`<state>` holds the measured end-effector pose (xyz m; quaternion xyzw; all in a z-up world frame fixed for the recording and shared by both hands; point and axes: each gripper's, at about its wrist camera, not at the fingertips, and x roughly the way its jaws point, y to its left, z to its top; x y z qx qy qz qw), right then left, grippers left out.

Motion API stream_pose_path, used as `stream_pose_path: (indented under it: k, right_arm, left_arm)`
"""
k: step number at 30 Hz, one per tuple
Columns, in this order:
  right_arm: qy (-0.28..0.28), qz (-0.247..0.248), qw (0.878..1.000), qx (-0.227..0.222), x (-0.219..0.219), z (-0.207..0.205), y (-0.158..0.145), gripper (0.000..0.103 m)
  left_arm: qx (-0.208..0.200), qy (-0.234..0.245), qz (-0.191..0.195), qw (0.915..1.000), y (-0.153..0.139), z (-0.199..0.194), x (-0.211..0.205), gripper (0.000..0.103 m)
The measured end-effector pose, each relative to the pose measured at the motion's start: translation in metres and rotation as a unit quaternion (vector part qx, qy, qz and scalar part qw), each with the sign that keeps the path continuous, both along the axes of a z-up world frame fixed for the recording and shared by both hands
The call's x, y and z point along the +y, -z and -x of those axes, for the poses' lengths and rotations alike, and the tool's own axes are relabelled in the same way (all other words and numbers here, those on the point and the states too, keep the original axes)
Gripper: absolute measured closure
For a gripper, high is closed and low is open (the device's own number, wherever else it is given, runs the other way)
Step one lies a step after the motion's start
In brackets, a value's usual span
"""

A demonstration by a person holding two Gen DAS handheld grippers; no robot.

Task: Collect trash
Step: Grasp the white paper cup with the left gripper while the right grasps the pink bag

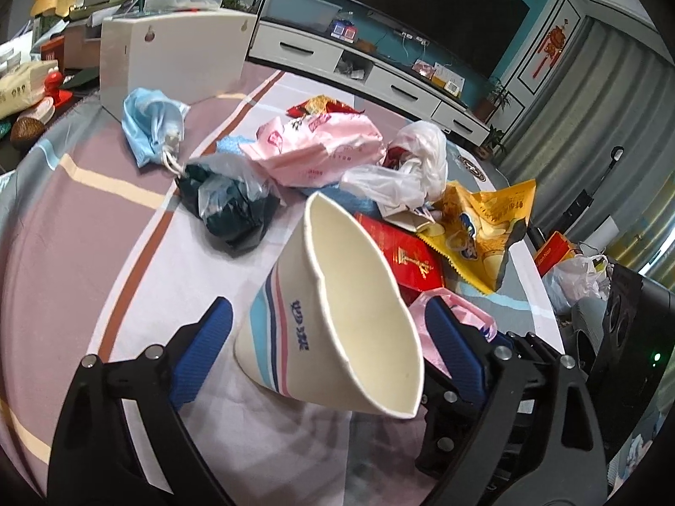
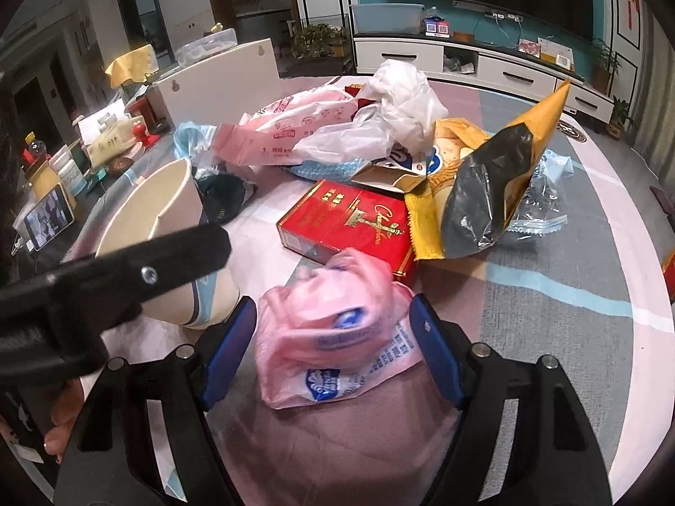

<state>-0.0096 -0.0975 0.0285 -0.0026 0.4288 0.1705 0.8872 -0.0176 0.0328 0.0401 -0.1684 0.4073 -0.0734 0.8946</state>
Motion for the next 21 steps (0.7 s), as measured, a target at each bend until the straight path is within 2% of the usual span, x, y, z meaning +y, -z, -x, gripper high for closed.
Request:
stream_pose_path:
  k: [3, 7, 15, 21]
  right_arm:
    - [-0.001, -0.002, 1.000, 0.004, 0.000, 0.000, 0.002, 0.031]
    - [-0.004, 0.000, 1.000, 0.002, 0.001, 0.001, 0.001, 0.034]
    - [-0.005, -0.003, 1.000, 0.004, -0.002, 0.001, 0.001, 0.040]
    - [-0.010, -0.009, 1.000, 0.006, -0.003, 0.002, -0.001, 0.046]
  left_arm:
    - [0.008, -0.006, -0.001, 0.9999, 0.005, -0.002, 0.000, 0.022]
    - [0.016, -0.007, 0.004, 0.9998, 0.010, -0.003, 0.000, 0.028]
    - [0.020, -0.013, 0.001, 0.9997, 0.013, -0.002, 0.002, 0.067]
    - [0.007, -0.013, -0.004, 0.9999, 0.008, 0.002, 0.000, 0.069]
